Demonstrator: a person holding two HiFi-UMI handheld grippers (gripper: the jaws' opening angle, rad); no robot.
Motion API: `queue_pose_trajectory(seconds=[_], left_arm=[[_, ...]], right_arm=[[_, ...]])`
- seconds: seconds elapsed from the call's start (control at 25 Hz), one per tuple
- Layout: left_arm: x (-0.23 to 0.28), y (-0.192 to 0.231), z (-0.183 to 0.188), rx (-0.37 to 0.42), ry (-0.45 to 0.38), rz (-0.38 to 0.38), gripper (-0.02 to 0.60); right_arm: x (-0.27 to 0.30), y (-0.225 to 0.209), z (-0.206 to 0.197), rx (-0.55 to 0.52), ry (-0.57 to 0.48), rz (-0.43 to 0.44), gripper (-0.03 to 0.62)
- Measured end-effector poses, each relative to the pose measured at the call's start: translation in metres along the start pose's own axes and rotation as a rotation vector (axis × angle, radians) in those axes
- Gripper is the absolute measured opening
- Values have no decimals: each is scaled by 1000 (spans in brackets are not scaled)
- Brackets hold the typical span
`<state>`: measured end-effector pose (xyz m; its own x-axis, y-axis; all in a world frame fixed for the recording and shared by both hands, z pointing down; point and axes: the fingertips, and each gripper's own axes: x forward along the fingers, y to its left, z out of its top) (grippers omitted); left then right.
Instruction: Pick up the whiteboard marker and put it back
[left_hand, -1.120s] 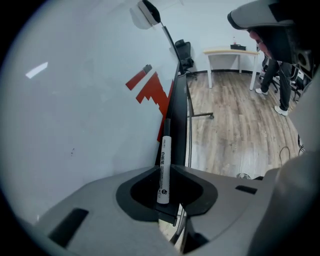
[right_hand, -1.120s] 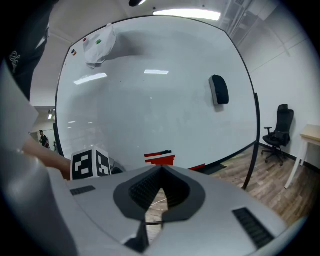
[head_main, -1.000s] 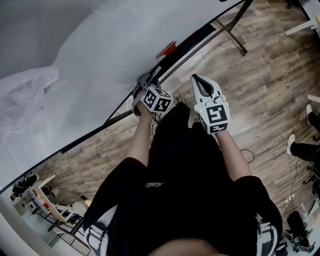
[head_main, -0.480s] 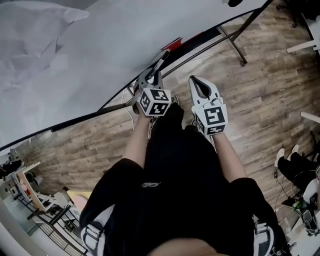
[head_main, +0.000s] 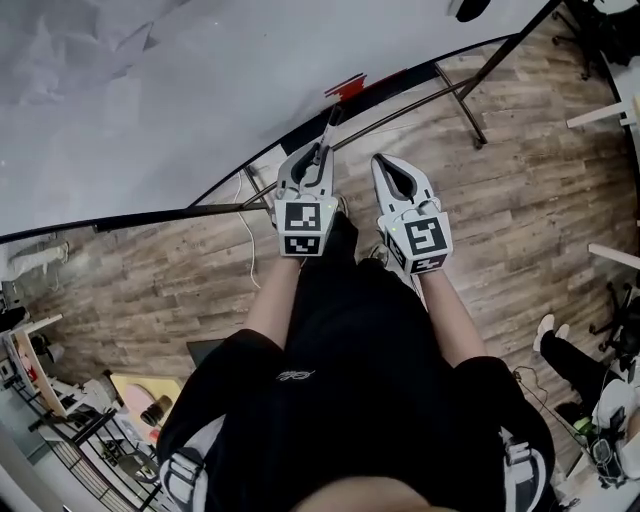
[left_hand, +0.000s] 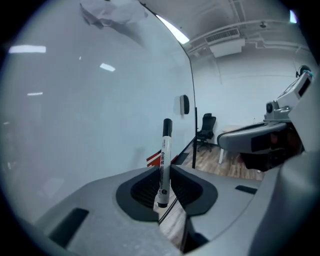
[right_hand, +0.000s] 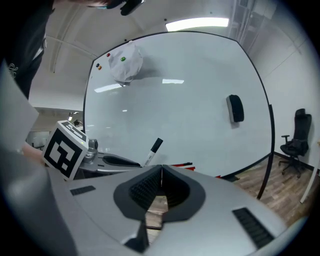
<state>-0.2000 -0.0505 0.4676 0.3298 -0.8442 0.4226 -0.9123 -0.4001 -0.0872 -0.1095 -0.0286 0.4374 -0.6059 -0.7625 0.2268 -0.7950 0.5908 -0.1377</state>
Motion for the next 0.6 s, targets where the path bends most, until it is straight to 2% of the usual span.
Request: queue_pose_trajectory(seconds=[0.28,0.4,0.48,0.6], left_arm=[[-28,-39,33,-71,-172,-50,69],[-37,-50,45,-131,-253,-80,69],[-41,-61,48,-146,-276,-101,69],[-44,-82,50,-120,-282,-128,69]], right_arm=[[-36,-4,20,12,-82,-5,3],[-49,-6,26,26,-106,-16,3],[-59,-8,28,42,-122,-18,3],[-73,-13,25,43,-128,-27,5]])
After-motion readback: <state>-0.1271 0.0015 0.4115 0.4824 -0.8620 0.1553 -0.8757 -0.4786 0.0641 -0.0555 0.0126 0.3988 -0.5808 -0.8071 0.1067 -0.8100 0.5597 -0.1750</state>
